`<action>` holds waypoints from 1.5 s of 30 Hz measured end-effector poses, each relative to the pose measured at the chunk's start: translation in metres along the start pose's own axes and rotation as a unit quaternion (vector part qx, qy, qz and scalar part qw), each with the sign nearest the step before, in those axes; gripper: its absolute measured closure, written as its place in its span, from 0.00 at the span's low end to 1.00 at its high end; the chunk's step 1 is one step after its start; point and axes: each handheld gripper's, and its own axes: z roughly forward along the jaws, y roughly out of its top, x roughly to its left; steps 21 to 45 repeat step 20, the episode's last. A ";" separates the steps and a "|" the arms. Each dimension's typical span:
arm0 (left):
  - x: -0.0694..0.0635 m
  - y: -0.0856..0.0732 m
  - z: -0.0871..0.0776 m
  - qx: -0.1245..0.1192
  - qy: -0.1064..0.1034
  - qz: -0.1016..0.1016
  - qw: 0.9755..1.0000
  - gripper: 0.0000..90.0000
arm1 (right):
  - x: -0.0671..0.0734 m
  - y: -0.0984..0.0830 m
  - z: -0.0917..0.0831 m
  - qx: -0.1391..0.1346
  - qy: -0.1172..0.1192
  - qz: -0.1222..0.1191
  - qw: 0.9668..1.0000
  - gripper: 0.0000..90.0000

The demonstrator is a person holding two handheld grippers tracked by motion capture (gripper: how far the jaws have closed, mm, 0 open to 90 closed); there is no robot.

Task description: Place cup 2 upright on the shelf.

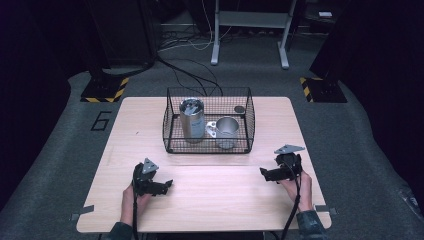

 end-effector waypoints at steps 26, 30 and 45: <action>0.000 0.001 0.000 0.002 -0.001 -0.004 1.000 0.06 | -0.022 -0.065 0.009 -0.023 -0.033 0.038 0.998 0.01; 0.000 0.001 0.000 0.002 -0.001 -0.004 1.000 0.06 | -0.022 -0.065 0.009 -0.023 -0.033 0.038 0.998 0.01; 0.000 0.001 0.000 0.002 -0.001 -0.004 1.000 0.06 | -0.022 -0.065 0.009 -0.023 -0.033 0.038 0.998 0.01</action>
